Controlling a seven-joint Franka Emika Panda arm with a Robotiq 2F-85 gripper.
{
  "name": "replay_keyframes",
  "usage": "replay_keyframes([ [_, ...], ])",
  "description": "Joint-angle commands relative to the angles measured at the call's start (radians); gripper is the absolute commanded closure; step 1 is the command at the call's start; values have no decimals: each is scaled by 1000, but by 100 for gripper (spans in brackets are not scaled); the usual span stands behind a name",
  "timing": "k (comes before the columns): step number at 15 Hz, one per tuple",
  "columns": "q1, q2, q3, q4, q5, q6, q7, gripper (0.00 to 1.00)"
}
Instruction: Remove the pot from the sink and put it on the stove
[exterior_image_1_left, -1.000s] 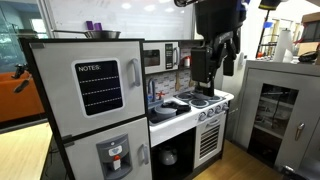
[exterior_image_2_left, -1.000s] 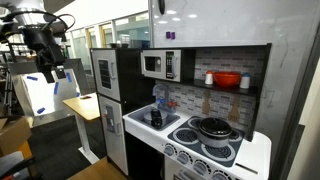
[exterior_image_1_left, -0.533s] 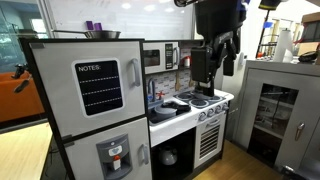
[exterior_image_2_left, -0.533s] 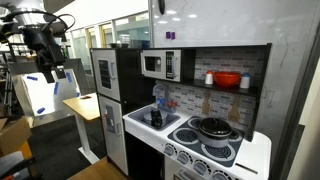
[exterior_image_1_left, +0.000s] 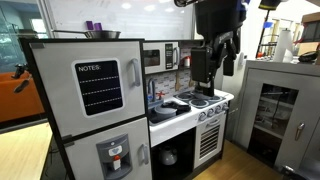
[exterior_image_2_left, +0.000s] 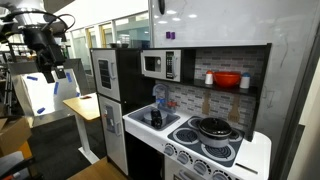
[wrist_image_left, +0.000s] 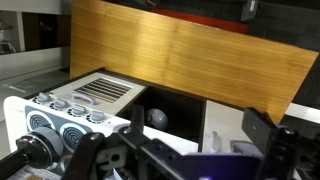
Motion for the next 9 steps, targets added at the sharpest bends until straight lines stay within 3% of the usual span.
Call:
replay_keyframes([
  [1,22,5,-21,2,-15,-3,13,0],
  [4,12,21,-13,-3,-34,36,28,0],
  [9,2,121,-10,-11,-132,203,-7,0],
])
